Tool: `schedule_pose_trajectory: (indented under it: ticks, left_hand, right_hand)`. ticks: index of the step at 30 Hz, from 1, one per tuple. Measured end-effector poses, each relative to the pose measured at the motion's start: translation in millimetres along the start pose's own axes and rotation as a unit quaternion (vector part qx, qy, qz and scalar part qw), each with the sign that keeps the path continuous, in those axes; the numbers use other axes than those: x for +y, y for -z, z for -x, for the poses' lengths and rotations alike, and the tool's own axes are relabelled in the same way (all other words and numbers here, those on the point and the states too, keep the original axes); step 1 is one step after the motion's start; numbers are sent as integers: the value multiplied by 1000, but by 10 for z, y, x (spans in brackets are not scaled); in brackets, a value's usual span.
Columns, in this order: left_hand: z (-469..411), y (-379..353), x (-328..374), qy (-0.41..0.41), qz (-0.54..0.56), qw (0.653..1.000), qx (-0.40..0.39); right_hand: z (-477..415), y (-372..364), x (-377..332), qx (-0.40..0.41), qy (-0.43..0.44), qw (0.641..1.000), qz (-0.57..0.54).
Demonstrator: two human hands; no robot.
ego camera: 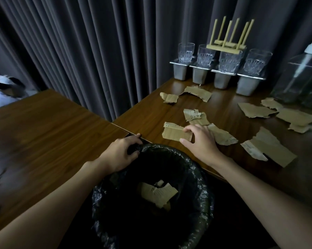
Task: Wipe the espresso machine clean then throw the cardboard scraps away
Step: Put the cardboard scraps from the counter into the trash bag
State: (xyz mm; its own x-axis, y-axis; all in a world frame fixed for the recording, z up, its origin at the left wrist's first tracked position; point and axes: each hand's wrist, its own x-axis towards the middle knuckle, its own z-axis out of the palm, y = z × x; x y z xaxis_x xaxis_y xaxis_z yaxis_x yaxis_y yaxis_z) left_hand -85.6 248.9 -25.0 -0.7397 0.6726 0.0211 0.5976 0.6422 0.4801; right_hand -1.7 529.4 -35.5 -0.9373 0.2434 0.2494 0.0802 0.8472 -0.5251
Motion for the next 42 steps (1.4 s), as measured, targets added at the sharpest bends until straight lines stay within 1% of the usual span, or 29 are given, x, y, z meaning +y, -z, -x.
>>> schedule_pose_trajectory:
  ticks: [2, 6, 9, 11, 13, 16, 17, 19, 21, 22, 24, 27, 33, 36, 39, 42]
  left_hand:
    - [6, 2, 9, 8, -8, 1000, 1]
    - [48, -28, 37, 23, -5, 1000, 9]
    - [74, -37, 76, 37, -4, 999, 18]
    - [81, -41, 98, 41, -4, 999, 18]
    - [83, -54, 108, 45, -6, 999, 21]
    - [76, -57, 89, 47, -9, 998, 27]
    - [68, -54, 78, 45, -11, 999, 27]
    - [55, -44, 64, 42, -15, 999, 23]
    - [50, -35, 51, 35, -14, 999, 25]
    - [50, -29, 48, 32, -12, 999, 26]
    - [39, -13, 34, 27, -10, 999, 21]
    - [13, 24, -11, 19, -5, 1000, 7]
    - [-103, 103, -101, -10, -18, 1000, 5]
    - [-166, 136, -126, -37, -39, 999, -6]
    - [-201, 138, -154, -53, -46, 997, -17]
    - [-222, 119, -182, -66, -40, 997, -10]
  right_hand:
    - [-38, 11, 8, -12, -14, 1000, -22]
    - [-98, 11, 3, -53, -36, 985, -159]
    - [-137, -28, -3, -40, -23, 979, -198]
    - [-135, -45, -5, -28, -17, 967, -253]
    - [-109, -27, -9, -24, -38, 940, -339]
    - [-19, 61, -55, -41, -77, 881, -466]
    - [18, 84, -67, -55, -77, 869, -486]
    - [92, 108, -100, -102, -51, 859, -498]
    - [140, 102, -146, -149, -10, 861, -486]
    - [149, 90, -169, -155, 8, 865, -477]
    - [139, 70, -191, -148, 20, 873, -464]
    - [123, 36, -199, -131, 6, 882, -453]
    - [8, -124, -264, -65, -13, 926, -372]
    - [-149, -223, -339, -45, -7, 955, -293]
    - [-420, -346, -383, -26, 13, 985, -173]
    - [-747, -448, -406, -20, -1, 996, -91]
